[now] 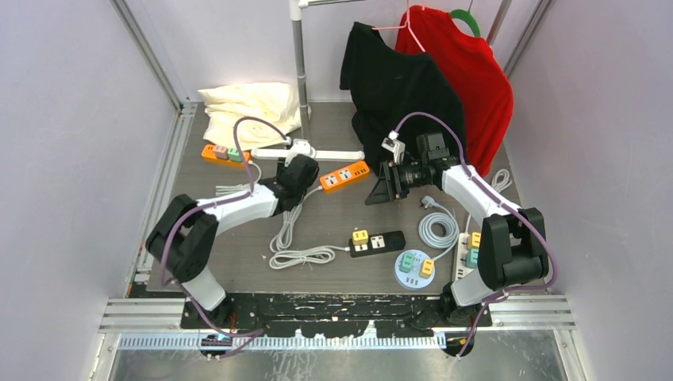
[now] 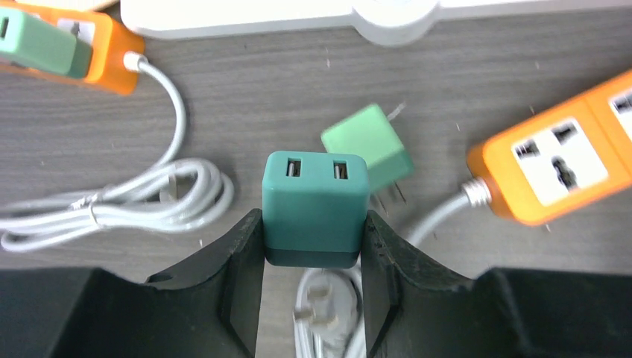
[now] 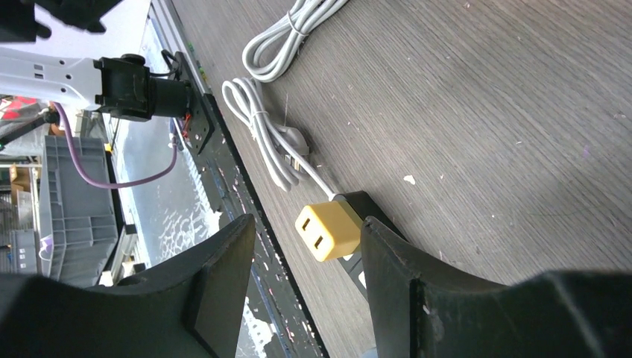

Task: Pull the plug off the socket

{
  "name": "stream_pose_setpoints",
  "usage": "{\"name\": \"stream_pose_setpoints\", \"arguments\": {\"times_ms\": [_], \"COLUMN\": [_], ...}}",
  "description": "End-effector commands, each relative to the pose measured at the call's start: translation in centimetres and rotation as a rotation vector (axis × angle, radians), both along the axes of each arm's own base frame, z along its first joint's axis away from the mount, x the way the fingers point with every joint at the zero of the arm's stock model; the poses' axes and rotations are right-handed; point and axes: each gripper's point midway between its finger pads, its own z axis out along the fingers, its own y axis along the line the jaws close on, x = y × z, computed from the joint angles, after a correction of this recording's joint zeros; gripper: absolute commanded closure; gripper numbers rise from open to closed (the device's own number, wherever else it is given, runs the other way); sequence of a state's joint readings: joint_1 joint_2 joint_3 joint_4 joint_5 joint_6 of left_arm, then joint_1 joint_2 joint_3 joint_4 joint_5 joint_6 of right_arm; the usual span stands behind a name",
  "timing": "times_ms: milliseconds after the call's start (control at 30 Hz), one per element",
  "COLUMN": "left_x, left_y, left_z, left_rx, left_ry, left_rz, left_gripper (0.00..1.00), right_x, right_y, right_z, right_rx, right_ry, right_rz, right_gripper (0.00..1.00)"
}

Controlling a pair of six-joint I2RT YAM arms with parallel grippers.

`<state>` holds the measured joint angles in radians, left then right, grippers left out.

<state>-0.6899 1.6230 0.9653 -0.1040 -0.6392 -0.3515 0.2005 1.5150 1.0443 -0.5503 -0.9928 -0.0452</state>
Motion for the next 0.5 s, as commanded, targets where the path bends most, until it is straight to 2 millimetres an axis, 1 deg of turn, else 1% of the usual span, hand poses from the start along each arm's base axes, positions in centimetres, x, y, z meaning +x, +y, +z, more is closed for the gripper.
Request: {"name": "stream_pose_setpoints", "arguments": {"times_ms": [0, 167, 300, 400, 467], "left_x": [3.5, 5.0, 5.4, 5.5, 5.5], "left_y": [-0.2, -1.0, -1.3, -1.4, -1.6], "left_z": [1.2, -0.2, -1.1, -1.1, -1.2], "left_rx": [0.012, -0.015, -0.055, -0.096, -0.129], "left_ry": [-0.033, 0.012, 0.041, 0.050, 0.055], "left_rz": [0.029, 0.016, 0.011, 0.007, -0.009], "left_gripper": [1.00, 1.00, 1.00, 0.97, 0.92], "right_x": [0.6, 0.6, 0.7, 0.6, 0.7], "right_y": [0.0, 0.0, 0.0, 0.1, 0.1], "right_z": [2.1, 2.1, 1.9, 1.7, 1.5], "right_rx": [0.019, 0.020, 0.018, 0.018, 0.016], "right_ry": [-0.090, -0.089, -0.086, -0.077, -0.071], "right_rz": [0.008, 0.009, 0.009, 0.012, 0.012], "right_gripper": [0.41, 0.40, 0.41, 0.40, 0.40]}}
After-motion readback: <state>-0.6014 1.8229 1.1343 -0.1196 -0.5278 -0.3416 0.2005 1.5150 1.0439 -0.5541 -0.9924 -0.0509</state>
